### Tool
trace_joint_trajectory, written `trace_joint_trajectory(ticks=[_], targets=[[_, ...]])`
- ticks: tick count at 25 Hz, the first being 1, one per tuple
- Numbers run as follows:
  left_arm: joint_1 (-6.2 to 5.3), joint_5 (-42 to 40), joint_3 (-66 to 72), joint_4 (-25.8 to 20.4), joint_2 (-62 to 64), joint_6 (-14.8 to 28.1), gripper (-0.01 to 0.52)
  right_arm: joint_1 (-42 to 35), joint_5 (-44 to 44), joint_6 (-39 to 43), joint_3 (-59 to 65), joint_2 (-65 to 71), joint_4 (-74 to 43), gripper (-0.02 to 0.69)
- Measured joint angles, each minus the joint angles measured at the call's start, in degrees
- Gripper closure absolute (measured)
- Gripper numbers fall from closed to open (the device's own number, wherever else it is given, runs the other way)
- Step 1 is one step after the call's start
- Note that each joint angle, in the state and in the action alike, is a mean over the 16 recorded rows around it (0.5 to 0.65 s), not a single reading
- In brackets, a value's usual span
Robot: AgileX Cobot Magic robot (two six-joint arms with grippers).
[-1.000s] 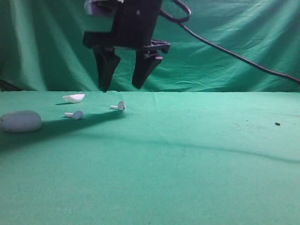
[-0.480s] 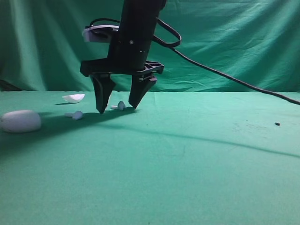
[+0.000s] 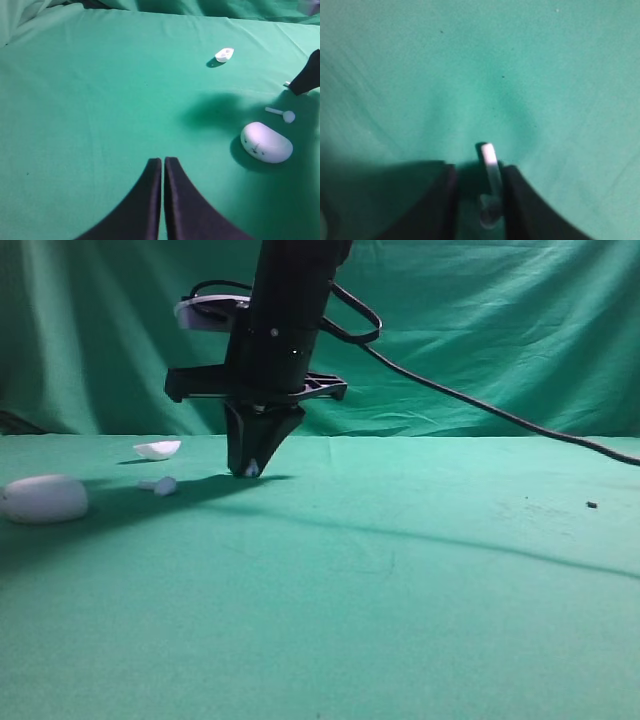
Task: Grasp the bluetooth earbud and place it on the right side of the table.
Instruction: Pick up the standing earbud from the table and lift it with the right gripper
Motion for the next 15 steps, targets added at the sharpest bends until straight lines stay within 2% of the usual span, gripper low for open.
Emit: trace_joint_trajectory(ticks=[3,6,15], targets=[[0.00,0.00,0.00,0.00,0.00,0.00,0.514,0.00,1.36,0.28,-0.92,0.11,-0.19,0.538],[0.00,0.00,0.00,0.00,0.00,0.00,0.514,0.00,3.06,0.67,-2.11,-0.12,-0.41,0.579],[0.00,0.00,0.00,0.00,0.00,0.00,0.514,-1.14,10.86,2.94,-4.82,-6.46,-1.00,0.584]])
